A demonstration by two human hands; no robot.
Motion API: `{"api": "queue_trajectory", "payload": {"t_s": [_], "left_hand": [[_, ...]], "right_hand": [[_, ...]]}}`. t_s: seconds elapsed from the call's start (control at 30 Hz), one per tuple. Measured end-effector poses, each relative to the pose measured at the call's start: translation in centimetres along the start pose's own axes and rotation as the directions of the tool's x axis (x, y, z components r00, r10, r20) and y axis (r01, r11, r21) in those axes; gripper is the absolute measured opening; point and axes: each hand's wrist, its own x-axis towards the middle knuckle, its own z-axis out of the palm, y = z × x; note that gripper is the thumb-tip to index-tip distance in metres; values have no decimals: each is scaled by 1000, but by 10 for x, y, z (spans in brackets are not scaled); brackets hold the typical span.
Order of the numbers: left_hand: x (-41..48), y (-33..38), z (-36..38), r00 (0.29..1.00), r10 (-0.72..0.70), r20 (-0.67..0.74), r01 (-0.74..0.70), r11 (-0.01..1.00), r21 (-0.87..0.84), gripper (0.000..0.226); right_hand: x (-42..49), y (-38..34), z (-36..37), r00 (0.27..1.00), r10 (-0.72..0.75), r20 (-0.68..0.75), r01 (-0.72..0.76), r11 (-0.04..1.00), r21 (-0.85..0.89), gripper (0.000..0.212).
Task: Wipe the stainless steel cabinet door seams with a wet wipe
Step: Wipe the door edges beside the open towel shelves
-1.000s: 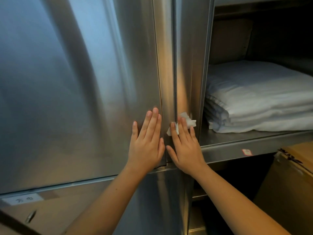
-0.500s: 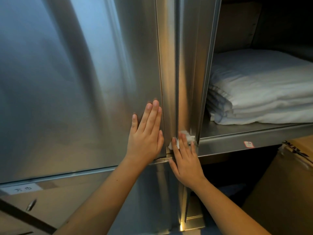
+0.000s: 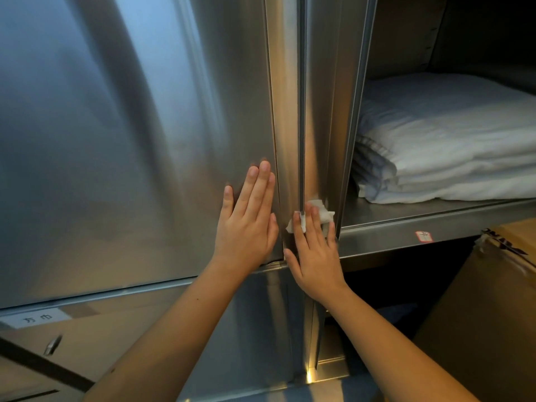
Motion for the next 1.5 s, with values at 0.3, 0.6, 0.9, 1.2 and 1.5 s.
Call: {"api": "queue_trajectory", "payload": {"t_s": [0.3,0.6,0.9,1.2,1.5], "left_hand": [[2,1,-2,999,0,-34,0,1000,-9,61],[3,-3,-9,1000,13,-14,-13,1000,-4,64],[47,-16,-33,989,-42,-142,35,998,-46,60],[102,-30,-66,971,-56,-232,49,998,-35,60],[165,-51,-101,946,-43,-320,54,998,26,61]], "right_hand": [[-36,-2,11,970,69,233,-39,991,-129,71],[-22,-1,0,986,37,161,-21,995,-97,64],[26,-4,-32,998,-33,-47,32,999,-8,62],[91,-3,-89,936,-208,-283,211,977,-20,62],[146,-7,-140,883,-276,-380,275,960,-60,63]]}}
